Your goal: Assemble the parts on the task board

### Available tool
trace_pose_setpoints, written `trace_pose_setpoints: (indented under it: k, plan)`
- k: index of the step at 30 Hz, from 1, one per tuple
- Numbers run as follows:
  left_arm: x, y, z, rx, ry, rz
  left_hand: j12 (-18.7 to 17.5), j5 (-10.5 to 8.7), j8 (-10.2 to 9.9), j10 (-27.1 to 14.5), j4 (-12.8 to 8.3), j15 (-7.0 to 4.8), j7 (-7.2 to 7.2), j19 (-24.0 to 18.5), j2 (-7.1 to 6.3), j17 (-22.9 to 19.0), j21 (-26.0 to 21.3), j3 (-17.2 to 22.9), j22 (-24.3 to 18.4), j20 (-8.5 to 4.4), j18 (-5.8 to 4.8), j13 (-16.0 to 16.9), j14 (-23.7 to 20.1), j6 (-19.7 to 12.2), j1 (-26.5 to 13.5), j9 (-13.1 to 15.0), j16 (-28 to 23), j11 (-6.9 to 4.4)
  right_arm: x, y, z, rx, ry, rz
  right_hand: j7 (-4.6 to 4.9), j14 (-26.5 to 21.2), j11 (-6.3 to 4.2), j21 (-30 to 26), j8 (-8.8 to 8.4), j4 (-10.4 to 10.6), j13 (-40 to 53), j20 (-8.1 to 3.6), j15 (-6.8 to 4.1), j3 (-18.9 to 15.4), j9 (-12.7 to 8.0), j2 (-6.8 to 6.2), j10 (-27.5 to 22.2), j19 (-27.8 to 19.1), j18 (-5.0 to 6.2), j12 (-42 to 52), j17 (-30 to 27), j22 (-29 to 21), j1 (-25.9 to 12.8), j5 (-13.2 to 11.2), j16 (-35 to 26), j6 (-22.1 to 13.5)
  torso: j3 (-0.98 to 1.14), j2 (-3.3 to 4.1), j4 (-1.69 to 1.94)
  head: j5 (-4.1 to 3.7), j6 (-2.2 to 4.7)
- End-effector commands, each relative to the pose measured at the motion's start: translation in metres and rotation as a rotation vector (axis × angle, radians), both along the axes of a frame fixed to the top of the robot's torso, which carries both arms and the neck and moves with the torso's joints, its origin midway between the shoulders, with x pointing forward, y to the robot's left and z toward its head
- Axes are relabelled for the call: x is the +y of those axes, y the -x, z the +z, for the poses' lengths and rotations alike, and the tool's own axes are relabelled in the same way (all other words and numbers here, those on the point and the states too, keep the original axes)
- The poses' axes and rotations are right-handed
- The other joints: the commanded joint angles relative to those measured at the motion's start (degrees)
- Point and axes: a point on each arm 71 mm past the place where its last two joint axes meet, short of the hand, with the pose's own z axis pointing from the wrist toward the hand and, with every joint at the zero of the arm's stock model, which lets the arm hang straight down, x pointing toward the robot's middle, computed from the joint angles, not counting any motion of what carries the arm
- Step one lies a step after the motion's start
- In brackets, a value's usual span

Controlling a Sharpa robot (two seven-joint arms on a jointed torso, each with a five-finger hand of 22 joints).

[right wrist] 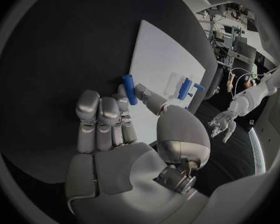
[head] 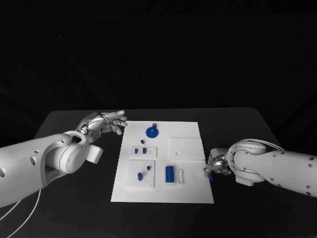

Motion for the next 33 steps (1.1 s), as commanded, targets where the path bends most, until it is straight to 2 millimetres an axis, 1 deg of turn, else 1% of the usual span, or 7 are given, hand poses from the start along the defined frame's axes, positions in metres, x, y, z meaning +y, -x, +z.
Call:
trace_pose_setpoints:
  k: [1,9,11,16,19,25,33]
  plan:
    - [-0.001,0.0,0.001,0.0,0.008,-0.006,-0.31,-0.23,0.27,-0.36,0.2,-0.03,-0.09,0.51,0.5,0.06,-0.27,0.07,0.06,-0.03,0.94,0.09,0.22,-0.3,-0.11,-0.05,-0.2,0.08,-0.001,0.002,-0.005,-0.012,-0.001,0.004,-0.07,-0.07,-0.23,0.02,0.35,-0.07,-0.08,0.52,-0.32,0.92,-3.39,0.99,0.42,0.23,3.92,0.1,-0.1,0.86,1.11,1.05,-0.23,0.66,-0.02,0.0,0.01,0.0,0.0]
    - [-0.001,0.0,0.001,-0.004,0.011,-0.007,-0.31,-0.24,0.27,-0.36,0.28,-0.02,-0.08,0.51,0.51,0.09,-0.29,0.05,0.09,-0.02,0.93,0.09,0.22,-0.31,-0.19,-0.06,-0.22,0.09,-0.014,0.002,-0.004,-0.004,-0.026,-0.038,-0.21,0.03,-0.34,0.19,0.4,-0.19,-0.12,0.91,-0.37,1.5,-3.51,0.8,0.67,0.35,4.08,0.13,-0.22,0.9,0.51,0.31,-0.24,1.23,-0.01,-0.02,-0.01,0.01,0.09]
    - [-0.001,0.0,0.001,-0.005,0.01,-0.005,-0.27,-0.26,0.36,-0.28,0.59,-0.03,-0.12,0.5,0.55,0.15,-0.37,-0.05,0.14,0.0,0.92,0.11,0.22,-0.18,-0.54,-0.05,-0.28,0.07,-0.014,-0.002,0.005,-0.019,-0.042,-0.044,-0.27,0.05,-0.41,0.19,0.36,0.11,-0.15,1.07,-0.44,1.78,-3.62,0.34,0.7,0.38,4.18,0.08,-0.3,0.85,0.24,-3.26,-0.29,1.42,0.01,-0.03,0.0,0.09,0.19]
    - [-0.002,0.0,0.001,-0.004,0.01,-0.008,-0.29,-0.26,0.36,-0.31,0.74,-0.03,-0.11,0.49,0.43,0.2,-0.43,-0.13,0.19,-0.01,0.93,0.11,0.21,-0.21,-0.72,-0.07,-0.32,0.08,-0.01,-0.014,0.032,-0.065,-0.064,-0.032,-0.29,0.07,-0.43,0.2,0.36,0.34,-0.17,1.19,-0.44,1.87,-3.7,-0.03,0.75,0.4,4.18,0.06,-0.36,0.84,0.01,-3.66,-0.3,1.64,0.08,-0.05,0.0,0.04,0.33]
    - [-0.003,-0.001,0.001,-0.005,0.011,-0.009,-0.3,-0.28,0.36,-0.32,1.19,-0.03,-0.11,0.48,0.47,0.28,-0.53,-0.18,0.24,-0.02,0.94,0.1,0.21,-0.25,-1.14,-0.1,-0.38,0.07,0.0,-0.016,0.042,-0.066,-0.098,-0.021,-0.31,0.09,-0.45,0.22,0.37,0.44,-0.18,1.23,-0.44,1.8,-3.72,-0.11,0.78,0.43,4.18,0.06,-0.37,0.84,-0.15,-3.66,-0.3,1.73,0.01,0.0,-0.03,0.08,0.29]
    - [-0.004,0.0,0.001,-0.005,0.013,-0.012,-0.31,-0.29,0.38,-0.34,1.8,-0.04,-0.12,0.47,0.42,0.39,-0.67,-0.19,0.33,-0.03,0.98,0.1,0.2,-0.28,-1.6,-0.13,-0.48,0.07,0.028,-0.011,0.04,0.001,-0.202,-0.016,-0.39,0.16,-0.53,0.35,0.32,1.29,-0.15,1.36,-0.52,0.79,-3.89,-0.64,0.89,0.62,4.18,0.09,-0.34,0.84,-1.5,-4.45,-0.15,2.04,-0.01,0.02,0.02,-0.04,0.29]
    - [-0.006,0.0,0.001,-0.006,0.015,-0.017,-0.31,-0.29,0.38,-0.34,1.95,-0.05,-0.12,0.48,0.43,0.43,-0.71,-0.18,0.36,-0.04,1.0,0.1,0.2,-0.3,-1.68,-0.14,-0.5,0.06,0.056,0.002,0.023,0.04,-0.227,0.001,-0.49,0.17,-0.64,0.47,0.35,1.37,-0.08,1.3,-0.62,0.12,-3.95,-0.38,0.93,0.72,4.18,0.16,-0.24,0.86,-1.89,-4.42,0.03,2.27,-0.06,0.01,0.03,0.11,0.12]
